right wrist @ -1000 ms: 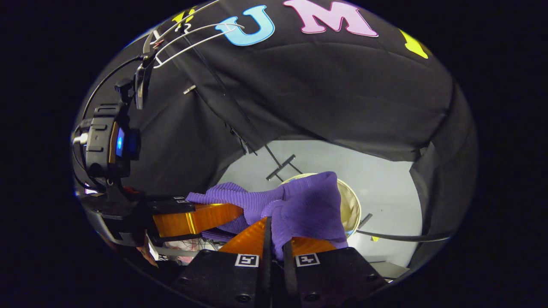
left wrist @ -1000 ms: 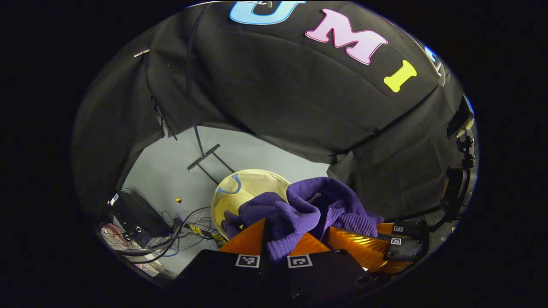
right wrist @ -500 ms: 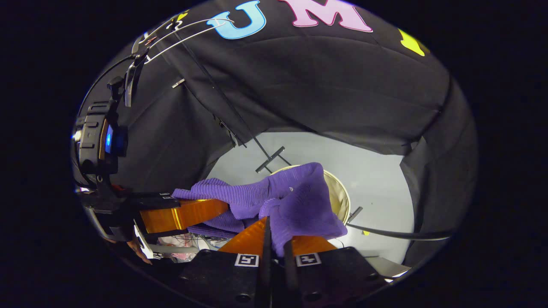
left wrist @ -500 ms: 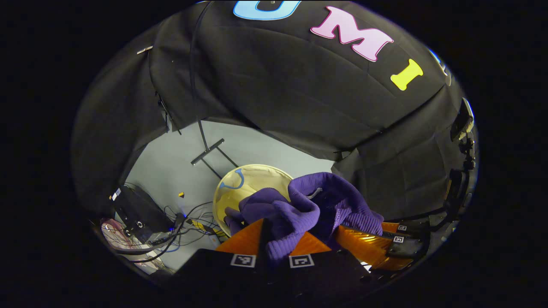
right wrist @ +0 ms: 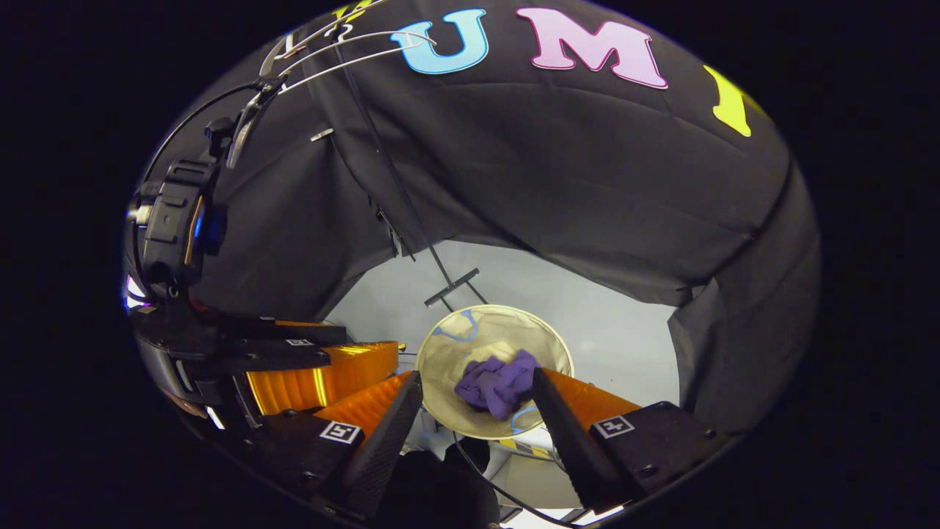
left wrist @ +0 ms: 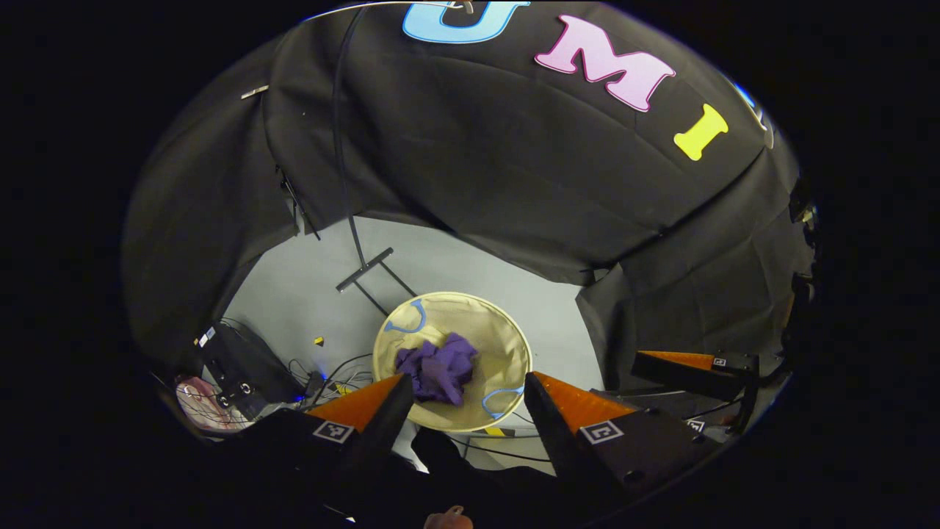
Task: Grasp the clothes on the hanger with both hands and then place them into the laundry hamper below.
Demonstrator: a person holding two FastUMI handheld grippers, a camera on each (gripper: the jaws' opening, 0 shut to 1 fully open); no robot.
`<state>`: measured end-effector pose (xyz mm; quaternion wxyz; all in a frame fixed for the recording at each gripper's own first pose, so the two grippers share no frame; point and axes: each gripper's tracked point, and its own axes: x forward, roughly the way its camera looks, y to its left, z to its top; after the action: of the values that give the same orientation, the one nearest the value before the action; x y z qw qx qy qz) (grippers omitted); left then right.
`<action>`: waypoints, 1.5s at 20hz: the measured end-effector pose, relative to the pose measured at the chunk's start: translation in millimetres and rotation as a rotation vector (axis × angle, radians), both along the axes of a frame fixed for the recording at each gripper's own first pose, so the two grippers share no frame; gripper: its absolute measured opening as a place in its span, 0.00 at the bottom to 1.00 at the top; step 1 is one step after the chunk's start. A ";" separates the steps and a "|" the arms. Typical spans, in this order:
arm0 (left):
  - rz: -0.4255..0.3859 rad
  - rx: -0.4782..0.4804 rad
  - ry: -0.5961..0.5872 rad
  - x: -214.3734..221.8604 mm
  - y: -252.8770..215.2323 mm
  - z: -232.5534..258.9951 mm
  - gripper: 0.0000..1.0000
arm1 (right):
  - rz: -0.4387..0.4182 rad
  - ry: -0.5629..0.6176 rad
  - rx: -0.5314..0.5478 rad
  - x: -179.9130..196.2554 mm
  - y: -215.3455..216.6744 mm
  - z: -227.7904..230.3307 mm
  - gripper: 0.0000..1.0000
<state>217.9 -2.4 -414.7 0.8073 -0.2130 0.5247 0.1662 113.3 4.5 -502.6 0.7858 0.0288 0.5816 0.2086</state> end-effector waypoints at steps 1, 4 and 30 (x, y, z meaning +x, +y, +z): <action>0.004 -0.002 -0.005 0.2 0.7 1.7 0.95 | -0.001 0.001 0.006 -0.9 0.2 1.3 0.99; 0.013 0.003 -0.025 -0.3 3.0 7.5 0.95 | -0.004 -0.004 0.010 -2.9 -0.2 3.9 0.99; -0.251 0.383 -0.859 -38.5 69.2 306.1 0.95 | -0.250 -0.865 0.070 32.3 44.2 297.8 0.98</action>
<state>179.4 66.9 -108.5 0.9893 -0.0450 0.1256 0.0585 145.6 48.6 -204.8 0.9743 0.0357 0.1842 0.1243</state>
